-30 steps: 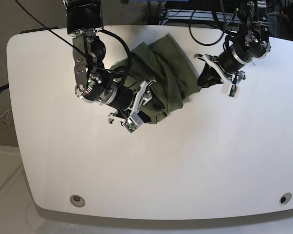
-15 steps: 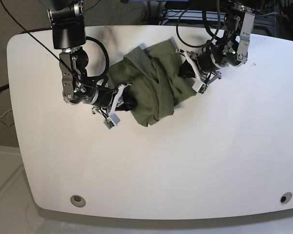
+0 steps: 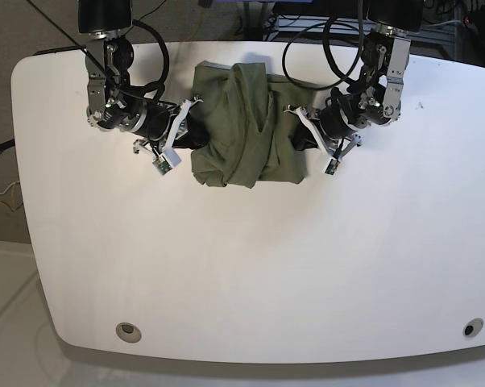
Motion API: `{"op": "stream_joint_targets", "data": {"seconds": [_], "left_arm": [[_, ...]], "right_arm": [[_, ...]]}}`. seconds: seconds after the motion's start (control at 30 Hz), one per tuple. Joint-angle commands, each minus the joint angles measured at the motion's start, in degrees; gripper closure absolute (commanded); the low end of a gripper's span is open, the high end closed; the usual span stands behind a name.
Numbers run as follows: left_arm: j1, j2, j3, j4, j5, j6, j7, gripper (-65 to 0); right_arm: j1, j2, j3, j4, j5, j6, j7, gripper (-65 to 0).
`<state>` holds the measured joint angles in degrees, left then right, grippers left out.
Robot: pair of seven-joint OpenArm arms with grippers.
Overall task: Fold the T-shirt properly
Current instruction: 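Press the bundle into a square with both grippers from its sides, then open both grippers and move them away from the bundle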
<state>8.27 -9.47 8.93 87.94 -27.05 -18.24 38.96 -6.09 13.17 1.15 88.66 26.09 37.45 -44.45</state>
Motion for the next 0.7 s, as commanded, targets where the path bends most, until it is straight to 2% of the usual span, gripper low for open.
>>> {"op": "stream_joint_targets", "data": {"seconds": [0.0, 0.17, 0.2, 0.67], "left_arm": [[0.49, -1.14, -0.34, 2.30, 0.25, -0.16, 0.99, 0.0], [1.52, -1.24, -0.42, 5.78, -0.09, 0.02, 0.63, 0.0], [2.32, -1.91, -0.27, 3.53, 0.98, 0.35, 2.14, 0.0], [2.32, -2.00, -0.62, 5.99, 0.98, 0.35, 2.67, 0.0]], "right_arm": [[-0.39, 0.67, 1.36, 1.93, -0.96, -0.67, -0.80, -5.0], [-1.36, 1.06, 1.92, 2.91, -0.81, -0.61, -0.47, -4.6], [-1.78, -0.11, 1.71, 0.96, -0.11, -0.13, -0.70, -5.4], [-1.78, -0.11, 1.80, 2.81, -0.11, -0.13, -0.70, -5.4]]}}
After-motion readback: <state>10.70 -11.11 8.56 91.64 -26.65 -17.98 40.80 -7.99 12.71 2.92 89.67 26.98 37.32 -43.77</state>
